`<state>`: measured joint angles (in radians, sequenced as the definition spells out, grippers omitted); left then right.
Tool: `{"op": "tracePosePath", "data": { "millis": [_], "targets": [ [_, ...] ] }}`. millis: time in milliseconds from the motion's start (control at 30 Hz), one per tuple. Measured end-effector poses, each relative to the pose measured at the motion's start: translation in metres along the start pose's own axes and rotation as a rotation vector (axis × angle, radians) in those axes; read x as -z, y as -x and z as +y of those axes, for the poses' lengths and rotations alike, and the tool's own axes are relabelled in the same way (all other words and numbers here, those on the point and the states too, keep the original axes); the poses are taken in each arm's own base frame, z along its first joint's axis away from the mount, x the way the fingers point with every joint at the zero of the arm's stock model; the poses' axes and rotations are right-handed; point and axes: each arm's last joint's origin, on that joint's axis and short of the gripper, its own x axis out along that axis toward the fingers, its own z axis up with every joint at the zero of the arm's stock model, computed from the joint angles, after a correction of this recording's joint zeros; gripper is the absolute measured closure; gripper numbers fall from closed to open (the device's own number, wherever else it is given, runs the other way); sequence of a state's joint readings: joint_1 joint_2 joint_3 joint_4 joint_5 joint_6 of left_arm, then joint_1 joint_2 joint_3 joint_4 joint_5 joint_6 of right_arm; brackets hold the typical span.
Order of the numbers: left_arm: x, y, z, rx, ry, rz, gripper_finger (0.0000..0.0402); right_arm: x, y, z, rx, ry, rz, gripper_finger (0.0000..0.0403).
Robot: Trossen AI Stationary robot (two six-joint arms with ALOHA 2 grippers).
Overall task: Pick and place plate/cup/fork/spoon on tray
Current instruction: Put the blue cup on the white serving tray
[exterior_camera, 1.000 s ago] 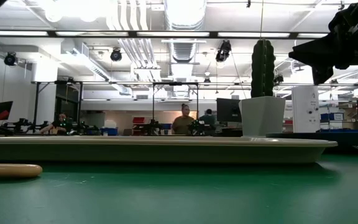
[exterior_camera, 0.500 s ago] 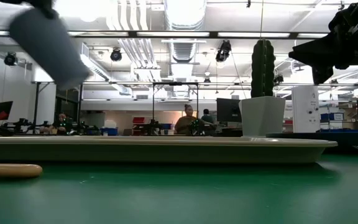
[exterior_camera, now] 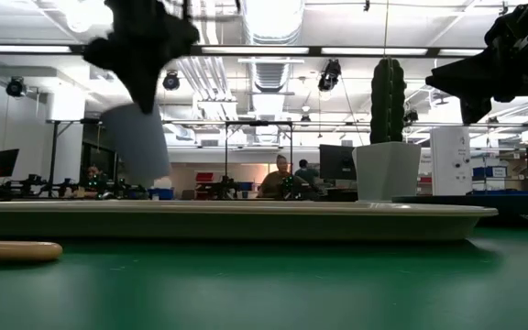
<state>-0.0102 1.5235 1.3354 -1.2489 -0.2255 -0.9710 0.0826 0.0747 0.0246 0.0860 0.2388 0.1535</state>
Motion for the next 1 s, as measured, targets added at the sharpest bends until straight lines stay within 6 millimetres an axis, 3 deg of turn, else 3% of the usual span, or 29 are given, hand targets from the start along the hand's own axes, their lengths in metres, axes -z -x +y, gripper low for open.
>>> {"op": "tracePosePath", "data": {
  "millis": [167, 367, 1000],
  "targets": [
    [-0.022, -0.027, 0.005, -0.078, -0.067, 0.058, 0.0402, 0.000, 0.000, 0.000, 0.000, -0.003, 0.001, 0.0339],
    [-0.028, -0.047, 0.004, -0.136, -0.113, 0.144, 0.0402, 0.000, 0.000, 0.000, -0.001, -0.002, 0.004, 0.0339],
    [-0.027, -0.052, 0.003, -0.148, -0.123, 0.169, 0.0401, 0.003, 0.000, 0.000, 0.002, 0.004, 0.029, 0.0339]
  ]
}}
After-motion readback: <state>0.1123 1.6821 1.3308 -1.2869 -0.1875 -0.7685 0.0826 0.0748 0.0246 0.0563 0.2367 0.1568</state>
